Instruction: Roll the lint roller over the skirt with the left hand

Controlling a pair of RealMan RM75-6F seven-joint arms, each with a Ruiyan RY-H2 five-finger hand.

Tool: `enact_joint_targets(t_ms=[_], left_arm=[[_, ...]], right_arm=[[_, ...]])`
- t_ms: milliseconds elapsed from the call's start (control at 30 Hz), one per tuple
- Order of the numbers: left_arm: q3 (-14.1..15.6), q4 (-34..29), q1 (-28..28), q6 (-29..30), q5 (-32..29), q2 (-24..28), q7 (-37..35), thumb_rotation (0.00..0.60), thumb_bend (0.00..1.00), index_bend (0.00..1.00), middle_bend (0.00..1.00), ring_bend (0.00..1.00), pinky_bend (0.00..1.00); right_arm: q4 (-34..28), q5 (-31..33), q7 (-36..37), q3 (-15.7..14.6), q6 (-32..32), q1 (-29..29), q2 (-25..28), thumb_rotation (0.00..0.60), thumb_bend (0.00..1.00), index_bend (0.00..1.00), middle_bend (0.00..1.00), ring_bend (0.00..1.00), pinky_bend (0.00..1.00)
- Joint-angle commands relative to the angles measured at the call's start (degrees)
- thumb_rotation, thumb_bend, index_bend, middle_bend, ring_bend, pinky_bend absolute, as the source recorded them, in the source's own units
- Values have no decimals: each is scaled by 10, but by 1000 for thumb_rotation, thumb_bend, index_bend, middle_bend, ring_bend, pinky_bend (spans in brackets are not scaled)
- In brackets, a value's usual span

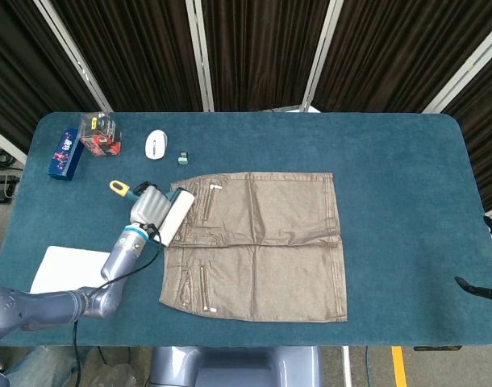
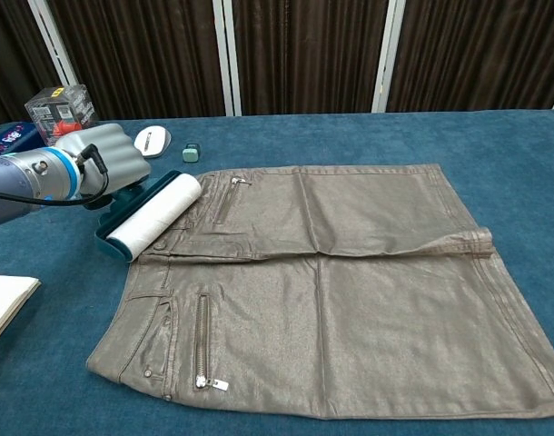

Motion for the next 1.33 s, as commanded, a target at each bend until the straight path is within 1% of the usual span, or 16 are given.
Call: enact_joint_targets(t_ms=[33, 167, 267, 300, 367, 433, 500, 533, 633, 733, 767, 833, 900, 1000, 1133, 1333], left_arm=[[-8, 20, 21, -12, 12, 6, -46, 600, 653, 658, 515, 390, 476], [-16, 35, 38, -20, 29, 13, -99, 600, 648, 656, 513, 390, 474], [-23, 43, 54, -34, 43, 23, -148, 600, 593, 642, 496, 384, 470], [-25, 44, 58, -36, 42, 25, -155, 600, 534, 626, 479, 373, 467], [-30, 44, 66, -43, 35, 29, -172, 600, 347, 554, 417, 331, 440], [-36, 40, 73, -48, 22, 33, -183, 600, 98, 390, 284, 229, 344], [-43, 27, 79, -53, 0, 39, -188, 600, 11, 251, 167, 133, 248], [-45, 20, 81, -54, -7, 42, -189, 600, 0, 179, 110, 89, 201], [-54, -10, 88, -47, -26, 57, -197, 600, 0, 40, 12, 15, 109], [-66, -45, 100, -23, -28, 78, -219, 600, 0, 0, 0, 0, 53], [-78, -68, 112, -4, -18, 91, -249, 600, 0, 0, 0, 0, 45], [-99, -156, 166, 75, 60, 140, -363, 600, 0, 0, 0, 0, 17], [-92, -209, 209, 131, 140, 175, -438, 600, 0, 0, 0, 0, 1], [-77, -244, 254, 195, 224, 203, -497, 600, 0, 0, 0, 0, 0], [-53, -269, 304, 263, 296, 223, -539, 600, 0, 0, 0, 0, 0], [-24, -275, 358, 315, 358, 231, -569, 600, 0, 0, 0, 0, 0]], right_arm=[[-1, 0, -1, 0, 0, 0, 0, 600, 0, 0, 0, 0, 0], [-2, 1, -3, -1, 0, 0, -1, 600, 0, 0, 0, 0, 0], [-3, 0, -6, -1, 0, 1, -2, 600, 0, 0, 0, 0, 0], [-3, 0, -6, -1, 0, 1, -2, 600, 0, 0, 0, 0, 0], [-5, -2, -8, -2, 0, 1, -2, 600, 0, 0, 0, 0, 0], [-6, -3, -9, -2, 1, 1, -2, 600, 0, 0, 0, 0, 0], [-8, -5, -10, -3, 2, 1, -1, 600, 0, 0, 0, 0, 0], [-8, -5, -10, -3, 2, 1, -1, 600, 0, 0, 0, 0, 0], [-10, -8, -9, -4, 4, 0, -1, 600, 0, 0, 0, 0, 0], [-12, -13, -5, -5, 6, -1, 1, 600, 0, 0, 0, 0, 0], [-14, -16, -2, -6, 8, -2, 2, 600, 0, 0, 0, 0, 0], [-17, -30, 6, -8, 18, -6, 6, 600, 0, 0, 0, 0, 0], [-16, -43, 13, -11, 24, -8, 7, 600, 0, 0, 0, 0, 0], [-13, -55, 21, -13, 31, -10, 8, 600, 0, 0, 0, 0, 0], [-7, -66, 29, -14, 40, -13, 6, 600, 0, 0, 0, 0, 0], [-3, -73, 41, -15, 47, -15, 8, 600, 0, 0, 0, 0, 0]])
